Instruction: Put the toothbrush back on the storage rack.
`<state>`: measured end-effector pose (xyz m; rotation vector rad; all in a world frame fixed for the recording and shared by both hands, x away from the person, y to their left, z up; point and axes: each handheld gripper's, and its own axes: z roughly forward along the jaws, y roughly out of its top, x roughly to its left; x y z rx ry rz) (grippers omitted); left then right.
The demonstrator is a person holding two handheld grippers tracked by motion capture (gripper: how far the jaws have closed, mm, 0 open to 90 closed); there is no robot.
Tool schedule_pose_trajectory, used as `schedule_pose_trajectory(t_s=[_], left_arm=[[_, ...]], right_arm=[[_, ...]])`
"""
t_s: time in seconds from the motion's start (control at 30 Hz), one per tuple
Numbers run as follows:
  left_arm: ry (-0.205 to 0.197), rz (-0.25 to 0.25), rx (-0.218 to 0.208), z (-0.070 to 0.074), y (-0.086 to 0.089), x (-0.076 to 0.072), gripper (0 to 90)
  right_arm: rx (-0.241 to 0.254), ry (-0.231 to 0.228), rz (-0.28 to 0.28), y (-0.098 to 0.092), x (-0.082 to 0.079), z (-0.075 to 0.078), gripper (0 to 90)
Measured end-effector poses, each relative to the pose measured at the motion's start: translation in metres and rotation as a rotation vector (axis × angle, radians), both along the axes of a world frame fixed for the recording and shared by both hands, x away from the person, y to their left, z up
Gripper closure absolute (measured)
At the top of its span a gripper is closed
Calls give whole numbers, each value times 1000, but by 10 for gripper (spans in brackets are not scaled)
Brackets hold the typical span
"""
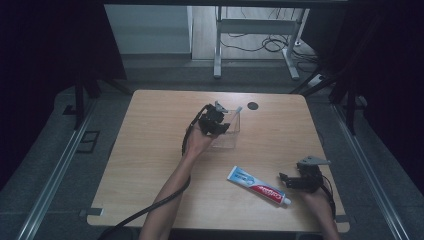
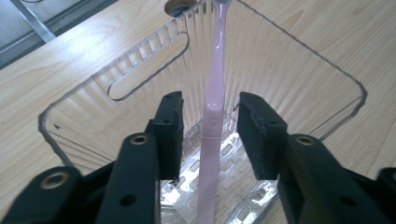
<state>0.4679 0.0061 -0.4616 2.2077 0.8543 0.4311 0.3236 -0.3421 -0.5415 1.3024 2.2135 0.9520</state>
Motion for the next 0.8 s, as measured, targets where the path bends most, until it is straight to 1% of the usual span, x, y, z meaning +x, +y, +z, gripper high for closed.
schedule_pose_trajectory(t_s=[0.2,0.3,0.43,0.57,0.63,0.7,0.8], left_arm=[[0,10,-24,5,2,-2,508],[2,2,-42,9,4,-3,471],[3,-13,-63,14,6,-6,388],[3,-13,-71,18,7,-10,302],[-1,-12,-79,21,9,-12,289],[3,-14,-93,25,11,-13,263],[2,-15,-100,29,13,-16,239]], right_arm=[[-1,0,2,0,0,0,134],[0,-1,1,0,0,0,134],[0,1,0,0,0,0,133],[0,0,0,0,0,0,133],[1,1,0,0,0,0,134],[0,-1,0,0,0,0,133],[0,0,0,0,0,0,134]])
